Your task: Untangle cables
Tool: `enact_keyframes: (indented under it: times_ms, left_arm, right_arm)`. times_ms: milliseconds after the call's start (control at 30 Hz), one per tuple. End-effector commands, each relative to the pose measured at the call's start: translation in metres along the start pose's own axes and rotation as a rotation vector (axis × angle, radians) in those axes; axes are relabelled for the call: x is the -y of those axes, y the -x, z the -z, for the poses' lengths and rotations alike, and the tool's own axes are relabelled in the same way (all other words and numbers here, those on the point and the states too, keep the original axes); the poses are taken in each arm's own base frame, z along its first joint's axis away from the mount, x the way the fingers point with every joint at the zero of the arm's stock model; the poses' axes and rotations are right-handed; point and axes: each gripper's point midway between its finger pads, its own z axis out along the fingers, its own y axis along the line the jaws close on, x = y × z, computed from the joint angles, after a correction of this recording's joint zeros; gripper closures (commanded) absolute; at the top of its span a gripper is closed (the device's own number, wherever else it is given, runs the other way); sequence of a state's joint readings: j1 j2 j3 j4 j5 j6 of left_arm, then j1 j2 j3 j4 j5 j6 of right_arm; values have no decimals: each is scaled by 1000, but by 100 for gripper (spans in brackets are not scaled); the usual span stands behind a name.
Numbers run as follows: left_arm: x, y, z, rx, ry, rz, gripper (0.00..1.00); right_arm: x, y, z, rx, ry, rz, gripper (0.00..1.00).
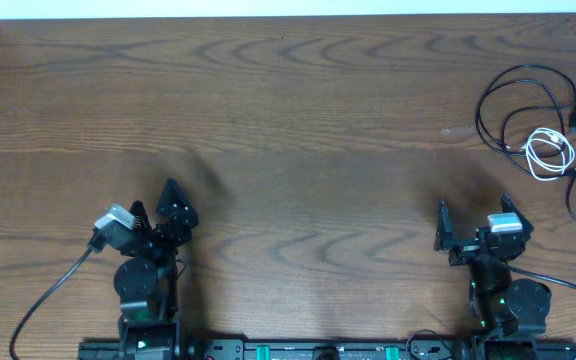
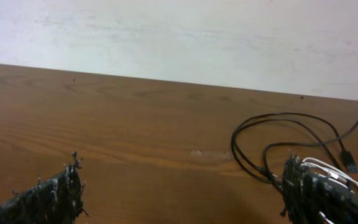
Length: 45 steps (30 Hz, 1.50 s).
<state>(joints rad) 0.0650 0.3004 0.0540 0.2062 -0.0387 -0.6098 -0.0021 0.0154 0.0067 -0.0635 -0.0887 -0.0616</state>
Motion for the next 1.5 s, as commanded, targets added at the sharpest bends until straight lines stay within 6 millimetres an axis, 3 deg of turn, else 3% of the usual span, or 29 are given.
enact_keyframes:
  times_ms: [0, 200, 333, 400, 1467]
  left_arm:
    - [4, 2, 7, 50, -54, 7, 7]
    - [2, 0, 18, 57, -53, -66, 7]
    - [-16, -19, 17, -21, 18, -170, 7]
    - [-14, -20, 17, -28, 8, -257, 7]
    - [-15, -20, 17, -30, 9, -257, 7]
  right_arm:
    - [-3, -1, 0, -2, 9, -8, 1]
    - [-3, -1, 0, -2, 10, -8, 1]
    - [-3, -1, 0, -2, 10, -8, 1]
    - [-3, -1, 0, -2, 10, -8, 1]
    - [-3, -1, 0, -2, 10, -8, 1]
